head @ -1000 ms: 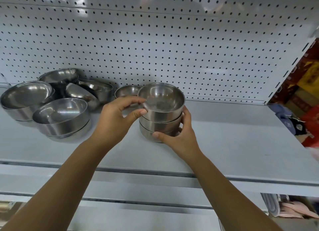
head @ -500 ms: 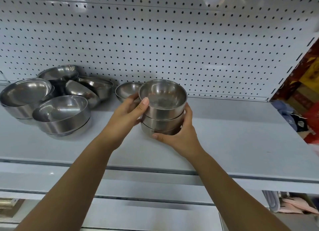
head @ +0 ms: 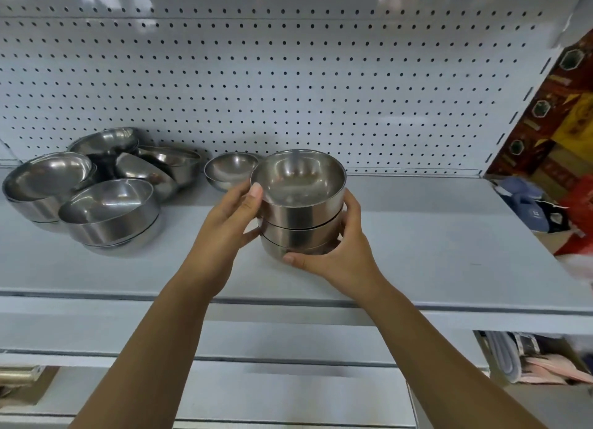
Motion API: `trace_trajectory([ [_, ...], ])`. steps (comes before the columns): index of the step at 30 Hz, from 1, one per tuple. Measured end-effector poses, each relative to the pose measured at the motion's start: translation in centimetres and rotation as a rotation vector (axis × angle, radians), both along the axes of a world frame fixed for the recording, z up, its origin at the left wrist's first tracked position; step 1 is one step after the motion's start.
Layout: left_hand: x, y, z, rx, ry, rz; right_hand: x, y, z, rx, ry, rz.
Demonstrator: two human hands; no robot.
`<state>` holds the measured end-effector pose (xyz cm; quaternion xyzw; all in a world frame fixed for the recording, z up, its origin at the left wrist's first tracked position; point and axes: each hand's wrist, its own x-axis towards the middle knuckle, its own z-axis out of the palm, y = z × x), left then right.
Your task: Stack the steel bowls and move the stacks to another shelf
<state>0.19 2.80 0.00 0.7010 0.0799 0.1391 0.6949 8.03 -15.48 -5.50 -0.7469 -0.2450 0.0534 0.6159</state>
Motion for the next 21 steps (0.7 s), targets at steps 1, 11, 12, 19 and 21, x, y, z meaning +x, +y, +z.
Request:
trace_trajectory([
  [1,-0.1,-1.0,0.1,-0.004,-0.006,0.003,-0.2,-1.1,0.3,0.000,-0.005,-0.004],
  [11,-0.1,-15.9,1.3,-0.021,-0.032,-0.161,-3.7,-17.4,2.2,0.038,-0.032,-0.164],
  [12,0.0,-17.7,1.4,-0.026,-0.031,-0.177,-4.2,-19.3,2.3,0.031,-0.044,-0.193],
  [19,0.4,-31.8,1.4,-0.076,-0.009,-0.388,-8.3,-34.2,2.8,-0.021,-0.104,-0.406],
  [21,0.6,-36.2,1.2,-0.095,0.007,-0.457,-10.0,-38.5,2.7,-0.033,-0.119,-0.496],
])
